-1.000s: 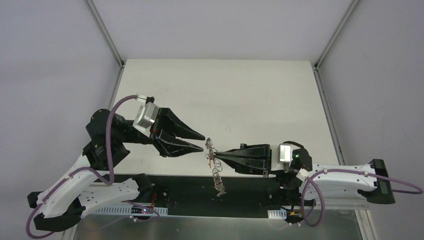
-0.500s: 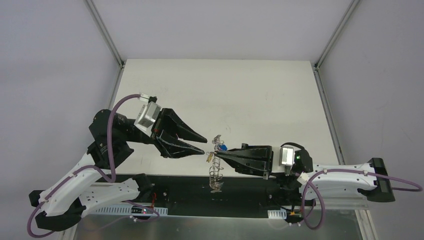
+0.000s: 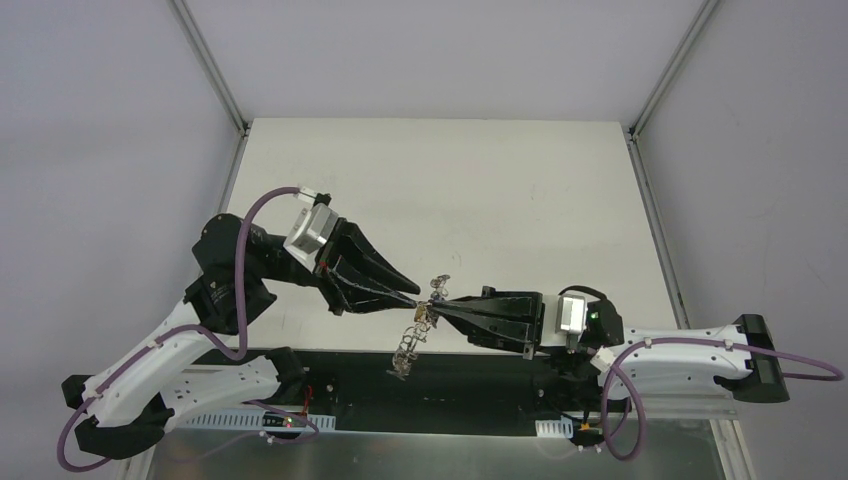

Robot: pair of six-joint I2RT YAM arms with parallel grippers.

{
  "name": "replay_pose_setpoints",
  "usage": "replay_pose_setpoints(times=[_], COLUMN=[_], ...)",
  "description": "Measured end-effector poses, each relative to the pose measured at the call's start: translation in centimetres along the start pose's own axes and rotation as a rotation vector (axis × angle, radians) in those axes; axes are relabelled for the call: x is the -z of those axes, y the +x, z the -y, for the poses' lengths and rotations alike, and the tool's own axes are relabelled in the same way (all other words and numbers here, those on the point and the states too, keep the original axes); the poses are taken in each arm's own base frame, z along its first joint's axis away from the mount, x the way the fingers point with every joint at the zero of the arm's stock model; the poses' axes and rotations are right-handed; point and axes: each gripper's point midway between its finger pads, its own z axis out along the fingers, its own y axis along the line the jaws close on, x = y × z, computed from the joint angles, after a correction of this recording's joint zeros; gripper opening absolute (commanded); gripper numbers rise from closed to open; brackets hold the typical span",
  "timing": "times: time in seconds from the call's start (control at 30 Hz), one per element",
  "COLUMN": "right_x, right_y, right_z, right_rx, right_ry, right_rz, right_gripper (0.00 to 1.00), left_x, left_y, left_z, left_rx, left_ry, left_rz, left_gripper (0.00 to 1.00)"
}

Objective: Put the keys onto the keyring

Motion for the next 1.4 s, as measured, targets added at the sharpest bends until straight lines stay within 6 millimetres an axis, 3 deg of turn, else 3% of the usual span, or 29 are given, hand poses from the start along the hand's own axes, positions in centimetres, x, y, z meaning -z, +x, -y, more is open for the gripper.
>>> replay_pose_setpoints(times=[0.57, 1.4], right_x=[-0.1, -0.3], right_y=[0.0, -0.3], right_z=[0.1, 0.1], right_rx=[0.015, 0.021], right_ry=[0.004, 0.001], right_rz=[0.001, 0.007], right_gripper=[0.00, 0.00], left_x=[0.0, -0.3], left_y=[1.1, 1.8], left_z=[0.3, 0.1], left_rx=[0.029, 0.048], left_ry=[0.030, 0.051], left_rz=[-0.026, -0.050], left_gripper=[0.00, 0.00])
